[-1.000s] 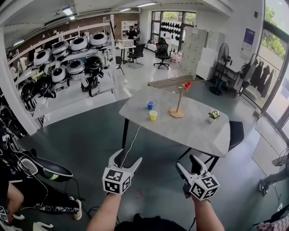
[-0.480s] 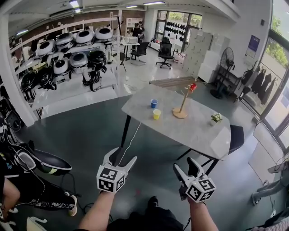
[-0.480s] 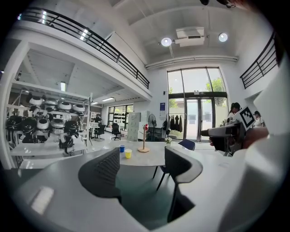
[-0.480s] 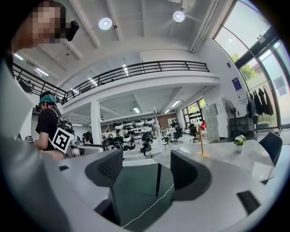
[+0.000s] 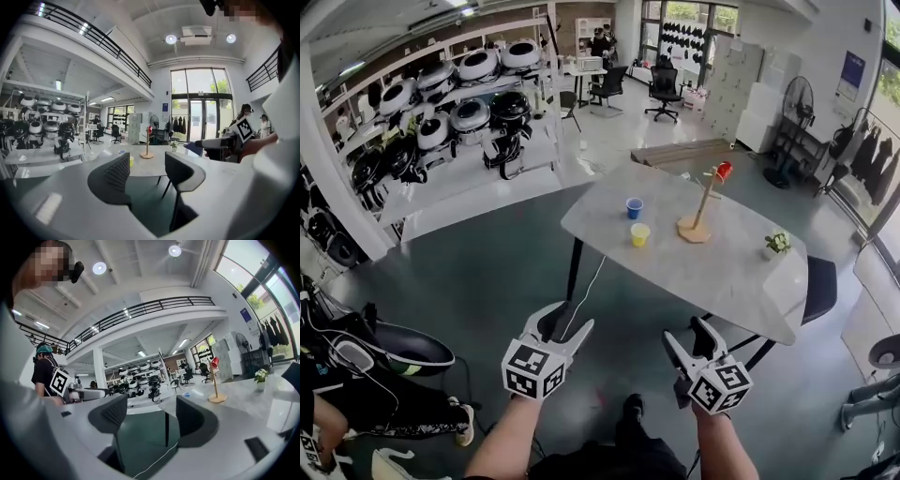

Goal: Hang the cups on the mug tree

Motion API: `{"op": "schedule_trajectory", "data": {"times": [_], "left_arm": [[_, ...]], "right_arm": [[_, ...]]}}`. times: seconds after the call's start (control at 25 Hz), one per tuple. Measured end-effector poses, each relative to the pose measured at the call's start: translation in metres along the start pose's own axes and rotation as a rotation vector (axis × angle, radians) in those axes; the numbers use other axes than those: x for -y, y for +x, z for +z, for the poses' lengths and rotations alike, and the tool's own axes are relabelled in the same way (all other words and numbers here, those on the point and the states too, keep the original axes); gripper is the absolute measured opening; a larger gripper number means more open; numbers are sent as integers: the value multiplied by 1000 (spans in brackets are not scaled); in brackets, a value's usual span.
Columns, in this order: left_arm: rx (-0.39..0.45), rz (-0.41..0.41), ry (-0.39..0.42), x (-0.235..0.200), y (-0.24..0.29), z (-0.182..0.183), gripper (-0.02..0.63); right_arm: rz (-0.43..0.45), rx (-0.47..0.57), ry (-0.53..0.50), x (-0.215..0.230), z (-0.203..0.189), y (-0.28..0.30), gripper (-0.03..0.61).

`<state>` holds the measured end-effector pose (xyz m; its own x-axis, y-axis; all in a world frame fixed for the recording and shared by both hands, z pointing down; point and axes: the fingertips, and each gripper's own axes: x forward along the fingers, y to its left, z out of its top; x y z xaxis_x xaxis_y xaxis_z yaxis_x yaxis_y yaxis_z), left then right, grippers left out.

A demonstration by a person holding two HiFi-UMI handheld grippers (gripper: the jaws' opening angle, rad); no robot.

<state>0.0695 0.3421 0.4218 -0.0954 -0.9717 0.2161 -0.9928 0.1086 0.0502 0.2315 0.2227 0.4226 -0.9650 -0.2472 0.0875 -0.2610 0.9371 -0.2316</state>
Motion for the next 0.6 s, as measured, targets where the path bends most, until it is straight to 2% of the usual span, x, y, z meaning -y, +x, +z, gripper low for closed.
{"op": "schedule_trajectory", "data": {"times": [0.2, 0.4, 0.6], "left_arm": [[-41, 34, 57, -17, 67, 10, 241], [-18, 56, 14, -31, 121, 33, 238], [-20, 109, 23, -46, 154, 44, 239]], "right_arm": [[33, -7, 25, 48, 10, 41, 298], [65, -9, 9, 92, 26, 74, 298], [79, -8, 11, 126, 37, 98, 298]]}}
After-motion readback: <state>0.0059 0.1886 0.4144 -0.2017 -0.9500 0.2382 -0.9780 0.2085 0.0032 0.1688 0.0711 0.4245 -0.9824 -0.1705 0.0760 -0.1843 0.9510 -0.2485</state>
